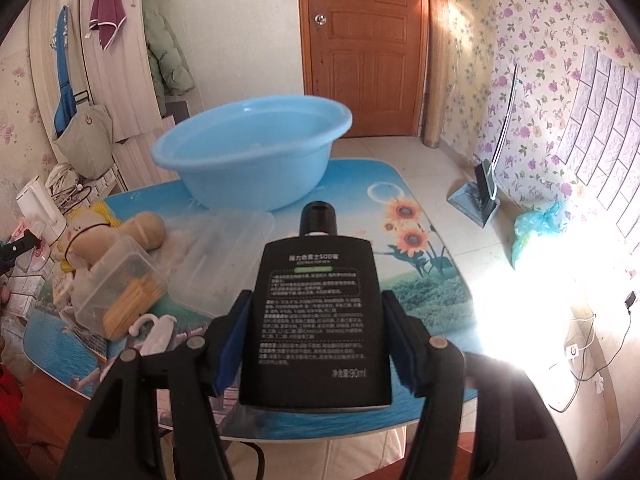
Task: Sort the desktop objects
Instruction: 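Carry the cable box in the left tool while the right tool carries the black bottle toward the basin, then lower the cable box into the basin with the left tool while the right tool drops the black bottle in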
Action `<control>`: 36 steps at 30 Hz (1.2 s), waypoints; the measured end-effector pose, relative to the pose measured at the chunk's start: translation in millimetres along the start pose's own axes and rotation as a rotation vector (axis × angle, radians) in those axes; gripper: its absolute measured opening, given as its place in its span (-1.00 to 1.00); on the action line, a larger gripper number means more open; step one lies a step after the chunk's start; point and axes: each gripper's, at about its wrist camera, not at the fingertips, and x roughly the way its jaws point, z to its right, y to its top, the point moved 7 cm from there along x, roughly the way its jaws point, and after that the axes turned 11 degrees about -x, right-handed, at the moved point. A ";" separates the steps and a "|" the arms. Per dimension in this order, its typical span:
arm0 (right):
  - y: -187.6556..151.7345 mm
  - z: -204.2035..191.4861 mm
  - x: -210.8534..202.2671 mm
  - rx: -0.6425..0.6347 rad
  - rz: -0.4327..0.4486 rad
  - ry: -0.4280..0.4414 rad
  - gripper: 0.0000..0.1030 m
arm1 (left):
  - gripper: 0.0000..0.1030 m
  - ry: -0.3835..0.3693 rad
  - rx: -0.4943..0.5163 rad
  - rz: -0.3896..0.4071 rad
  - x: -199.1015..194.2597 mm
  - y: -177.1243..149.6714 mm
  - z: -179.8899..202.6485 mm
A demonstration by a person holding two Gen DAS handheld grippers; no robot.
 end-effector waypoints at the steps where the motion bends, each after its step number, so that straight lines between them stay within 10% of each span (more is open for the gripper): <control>1: 5.3 0.2 -6.0 -0.002 0.018 -0.002 0.19 | 0.08 -0.002 0.010 0.006 -2.1 2.8 6.3; 17: 73.3 -7.0 -40.4 -0.032 0.176 0.078 0.19 | 0.08 -0.123 0.133 -0.009 14.6 36.2 114.3; 36: 148.6 -11.8 84.4 -0.083 0.084 0.191 0.19 | 0.24 -0.188 0.293 -0.215 158.5 21.3 244.0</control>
